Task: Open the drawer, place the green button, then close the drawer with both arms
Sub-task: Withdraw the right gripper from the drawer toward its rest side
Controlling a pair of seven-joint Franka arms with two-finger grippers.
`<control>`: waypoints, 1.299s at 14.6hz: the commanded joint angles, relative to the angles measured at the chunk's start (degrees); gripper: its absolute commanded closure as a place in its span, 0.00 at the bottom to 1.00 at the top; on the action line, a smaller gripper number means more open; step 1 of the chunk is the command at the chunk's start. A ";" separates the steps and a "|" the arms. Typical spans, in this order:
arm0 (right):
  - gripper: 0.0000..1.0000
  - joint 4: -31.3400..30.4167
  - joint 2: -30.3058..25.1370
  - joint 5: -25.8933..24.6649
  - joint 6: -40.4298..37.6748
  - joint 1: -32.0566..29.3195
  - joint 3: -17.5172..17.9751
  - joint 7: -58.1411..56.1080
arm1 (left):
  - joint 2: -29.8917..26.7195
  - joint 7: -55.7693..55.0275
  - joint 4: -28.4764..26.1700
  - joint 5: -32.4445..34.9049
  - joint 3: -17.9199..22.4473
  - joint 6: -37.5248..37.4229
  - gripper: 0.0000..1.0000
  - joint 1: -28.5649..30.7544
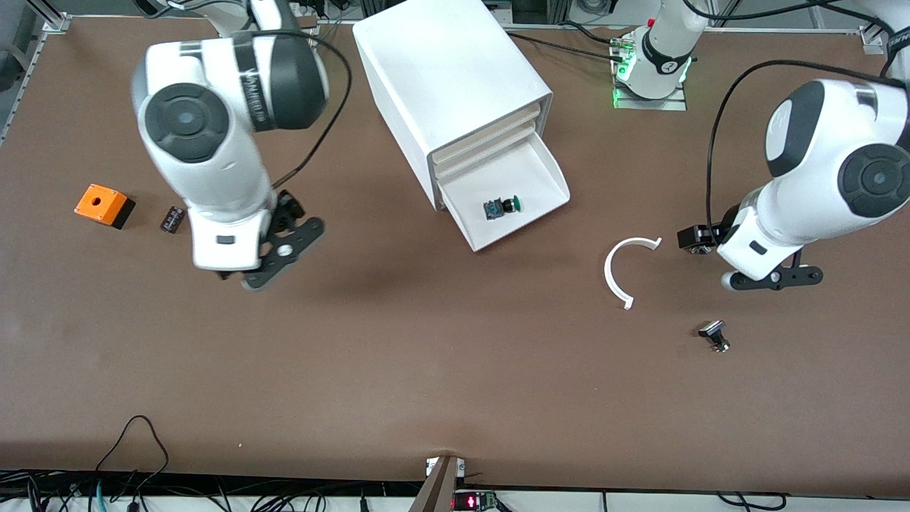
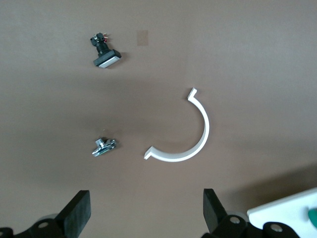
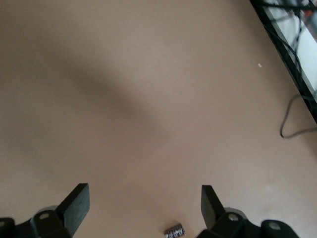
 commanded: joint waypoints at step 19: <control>0.00 -13.93 -15.01 -2.51 0.19 -43.41 29.73 -1.18 | 16.41 -36.10 -11.59 -4.70 -2.68 38.45 0.00 -14.58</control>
